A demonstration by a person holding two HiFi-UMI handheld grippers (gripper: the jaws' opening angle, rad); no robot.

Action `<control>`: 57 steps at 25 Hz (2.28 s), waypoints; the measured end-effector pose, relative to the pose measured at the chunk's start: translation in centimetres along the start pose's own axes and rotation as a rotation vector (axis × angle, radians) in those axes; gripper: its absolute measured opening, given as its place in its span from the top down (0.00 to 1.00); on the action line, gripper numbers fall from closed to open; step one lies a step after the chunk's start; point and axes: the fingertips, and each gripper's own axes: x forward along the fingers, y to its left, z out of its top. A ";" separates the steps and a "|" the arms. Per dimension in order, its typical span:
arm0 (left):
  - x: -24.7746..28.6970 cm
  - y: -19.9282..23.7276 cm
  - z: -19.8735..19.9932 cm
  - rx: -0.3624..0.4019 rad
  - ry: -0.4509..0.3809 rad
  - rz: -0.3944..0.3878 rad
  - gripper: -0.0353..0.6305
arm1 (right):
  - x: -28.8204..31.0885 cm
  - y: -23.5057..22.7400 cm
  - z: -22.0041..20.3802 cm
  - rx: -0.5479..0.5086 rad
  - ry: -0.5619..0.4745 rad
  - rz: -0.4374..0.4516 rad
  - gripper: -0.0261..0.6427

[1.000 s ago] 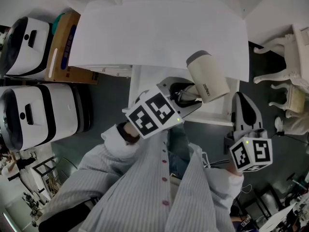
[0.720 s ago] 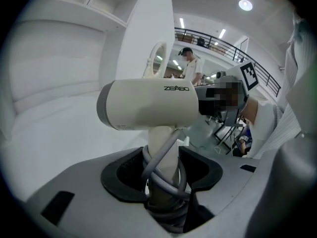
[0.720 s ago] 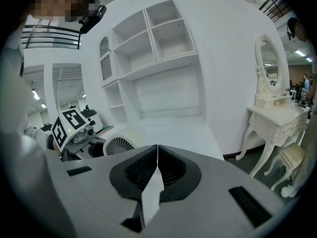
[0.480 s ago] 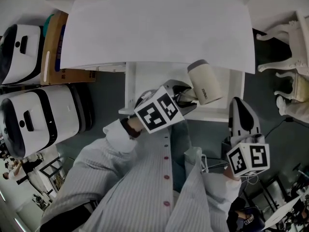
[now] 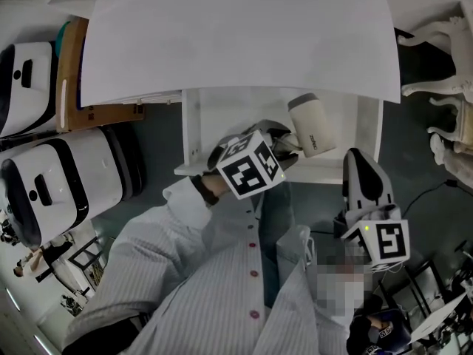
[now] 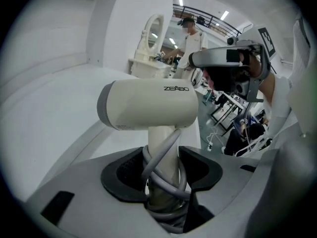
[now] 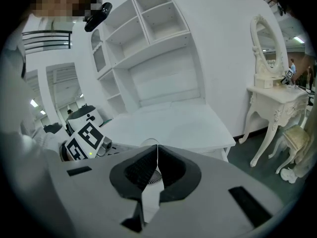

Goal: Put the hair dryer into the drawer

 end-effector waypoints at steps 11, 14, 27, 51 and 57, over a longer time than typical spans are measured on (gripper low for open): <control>4.8 1.8 -4.2 -0.003 0.104 0.009 0.62 | 1.7 0.1 -3.1 0.025 0.056 0.027 0.94; 5.8 2.0 -4.8 0.022 0.130 0.017 0.62 | 1.8 -0.1 -3.7 0.036 0.066 0.027 0.94; 8.5 2.9 -7.2 0.042 0.214 0.020 0.62 | 2.6 -0.5 -4.8 0.053 0.087 0.027 0.94; 10.5 2.7 -8.6 0.090 0.263 0.039 0.61 | 3.0 -0.1 -5.7 0.071 0.111 0.029 0.94; 10.6 2.7 -8.6 0.101 0.260 0.040 0.60 | 2.9 -0.1 -5.9 0.076 0.116 0.025 0.94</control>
